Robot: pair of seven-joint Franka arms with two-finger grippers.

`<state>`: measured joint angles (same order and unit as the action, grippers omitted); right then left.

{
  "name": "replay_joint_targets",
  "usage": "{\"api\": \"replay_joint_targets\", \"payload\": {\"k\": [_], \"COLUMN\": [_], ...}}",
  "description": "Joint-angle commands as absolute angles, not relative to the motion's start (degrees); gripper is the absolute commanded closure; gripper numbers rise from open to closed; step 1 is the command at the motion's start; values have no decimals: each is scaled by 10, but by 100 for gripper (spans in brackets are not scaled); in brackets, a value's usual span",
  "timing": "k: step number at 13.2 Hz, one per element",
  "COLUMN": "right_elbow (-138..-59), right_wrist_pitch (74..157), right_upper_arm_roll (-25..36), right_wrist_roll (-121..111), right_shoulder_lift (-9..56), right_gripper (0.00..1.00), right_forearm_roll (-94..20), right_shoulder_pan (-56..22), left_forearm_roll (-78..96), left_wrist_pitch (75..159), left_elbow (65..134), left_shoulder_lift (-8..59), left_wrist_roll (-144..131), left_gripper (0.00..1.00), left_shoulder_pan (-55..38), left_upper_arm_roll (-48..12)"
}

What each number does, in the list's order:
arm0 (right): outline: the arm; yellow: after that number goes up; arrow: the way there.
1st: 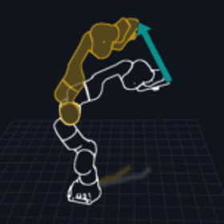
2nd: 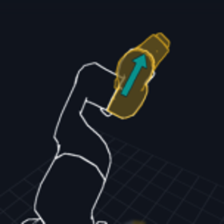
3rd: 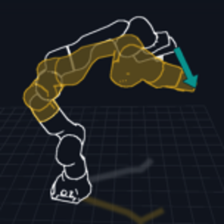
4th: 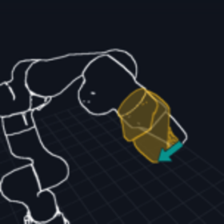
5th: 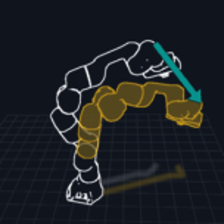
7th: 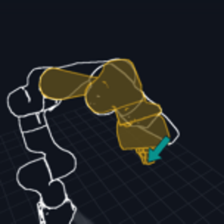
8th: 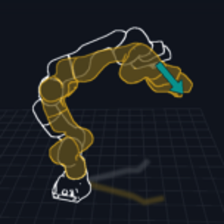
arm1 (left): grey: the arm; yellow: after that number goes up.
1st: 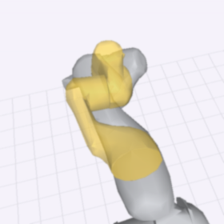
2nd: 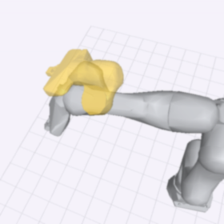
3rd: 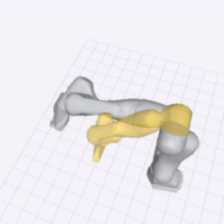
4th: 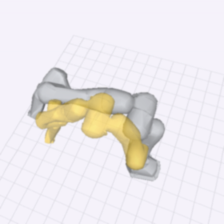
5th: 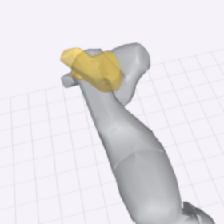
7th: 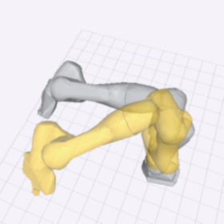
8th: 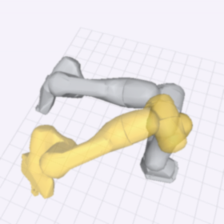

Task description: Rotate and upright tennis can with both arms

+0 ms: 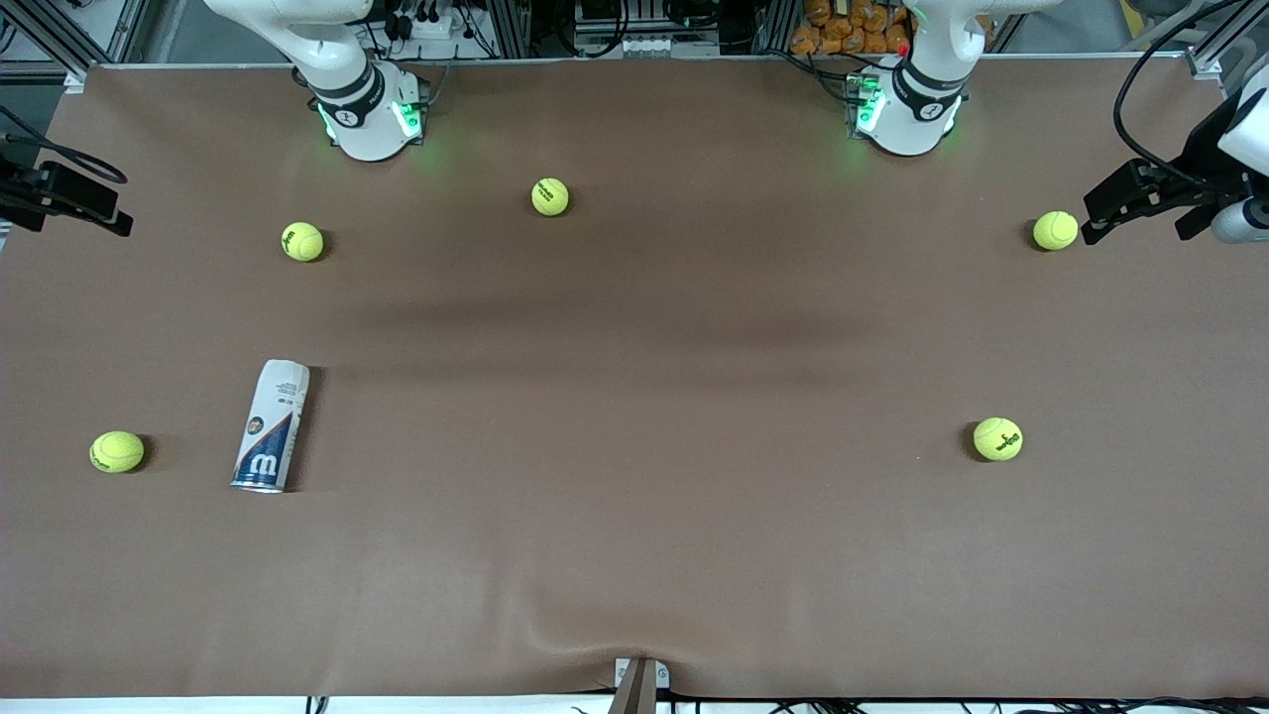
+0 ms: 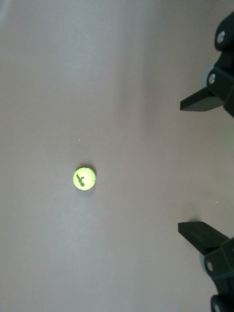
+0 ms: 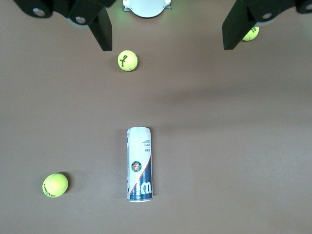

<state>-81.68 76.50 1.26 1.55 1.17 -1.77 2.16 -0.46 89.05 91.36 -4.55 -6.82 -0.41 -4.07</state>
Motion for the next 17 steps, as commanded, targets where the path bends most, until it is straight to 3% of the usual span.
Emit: {"api": "replay_joint_targets", "payload": {"k": [1, 10, 17], "right_elbow": [-812, -820, -922], "right_wrist_pitch": [765, 783, 894], "right_upper_arm_roll": [12, 12, 12], "right_wrist_roll": [9, 9, -11], "right_shoulder_lift": [11, 22, 28], "right_gripper": [0, 0, 0], "right_forearm_roll": [-14, -14, -12], "right_shoulder_pan": [20, 18, 18], "left_forearm_roll": [0, 2, 3], "left_wrist_pitch": [890, 889, 885], "left_elbow": [908, 907, 907], "left_shoulder_lift": [-45, -46, -45], "left_wrist_roll": [-76, -76, -75], "left_gripper": [0, 0, 0], "left_shoulder_pan": [0, -1, 1], "left_upper_arm_roll": [-44, -46, -45]}}
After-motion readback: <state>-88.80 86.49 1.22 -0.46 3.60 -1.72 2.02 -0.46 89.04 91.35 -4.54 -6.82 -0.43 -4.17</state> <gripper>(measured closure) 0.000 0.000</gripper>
